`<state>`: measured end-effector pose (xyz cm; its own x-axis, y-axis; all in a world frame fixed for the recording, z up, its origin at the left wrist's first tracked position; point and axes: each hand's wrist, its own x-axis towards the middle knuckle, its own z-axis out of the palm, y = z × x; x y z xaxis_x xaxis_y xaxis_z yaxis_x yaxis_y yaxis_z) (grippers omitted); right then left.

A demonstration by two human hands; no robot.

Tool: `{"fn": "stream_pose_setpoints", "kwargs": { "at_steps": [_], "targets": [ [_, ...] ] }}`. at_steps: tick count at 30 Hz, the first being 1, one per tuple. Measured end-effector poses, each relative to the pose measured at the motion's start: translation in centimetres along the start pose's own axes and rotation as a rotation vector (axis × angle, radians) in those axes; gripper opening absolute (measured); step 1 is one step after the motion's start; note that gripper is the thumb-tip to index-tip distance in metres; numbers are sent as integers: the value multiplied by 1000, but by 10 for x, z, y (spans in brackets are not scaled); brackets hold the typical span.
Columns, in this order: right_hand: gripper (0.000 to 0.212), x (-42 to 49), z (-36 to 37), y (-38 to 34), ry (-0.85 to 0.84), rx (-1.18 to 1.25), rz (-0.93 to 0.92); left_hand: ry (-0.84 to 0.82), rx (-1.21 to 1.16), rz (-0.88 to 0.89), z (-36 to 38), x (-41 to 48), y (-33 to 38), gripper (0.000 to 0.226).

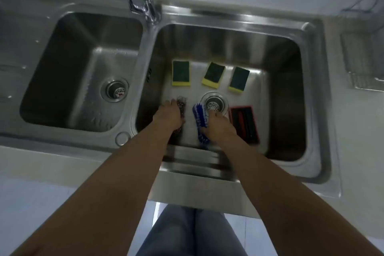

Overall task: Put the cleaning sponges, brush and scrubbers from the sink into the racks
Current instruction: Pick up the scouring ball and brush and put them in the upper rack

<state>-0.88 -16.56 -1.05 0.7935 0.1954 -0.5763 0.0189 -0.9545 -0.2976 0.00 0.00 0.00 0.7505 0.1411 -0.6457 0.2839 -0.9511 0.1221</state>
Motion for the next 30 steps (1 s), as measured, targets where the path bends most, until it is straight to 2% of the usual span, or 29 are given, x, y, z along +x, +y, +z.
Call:
{"fn": "stream_pose_setpoints", "kwargs": {
  "at_steps": [5,8,13,17,22,25,30],
  "targets": [
    [90,26,24,-10,-90,24,137,-113,-2,-145,8,29,3,102],
    [94,39,35,-13,-92,15,215,-156,-16,-190,17,40,5,108],
    [82,54,50,-15,-57,-24,236,-118,-115,-221,33,50,7,98],
    [91,56,51,-11,-47,101,299,-108,-159,-213,29,49,8,97],
    [76,51,43,-4,-21,258,376,-29,-313,-221,21,45,4,83],
    [66,43,28,-1,49,322,340,50,-451,-214,13,35,5,70],
    [51,14,-4,9,203,270,226,162,-511,-123,-3,8,14,58]
  ]
}}
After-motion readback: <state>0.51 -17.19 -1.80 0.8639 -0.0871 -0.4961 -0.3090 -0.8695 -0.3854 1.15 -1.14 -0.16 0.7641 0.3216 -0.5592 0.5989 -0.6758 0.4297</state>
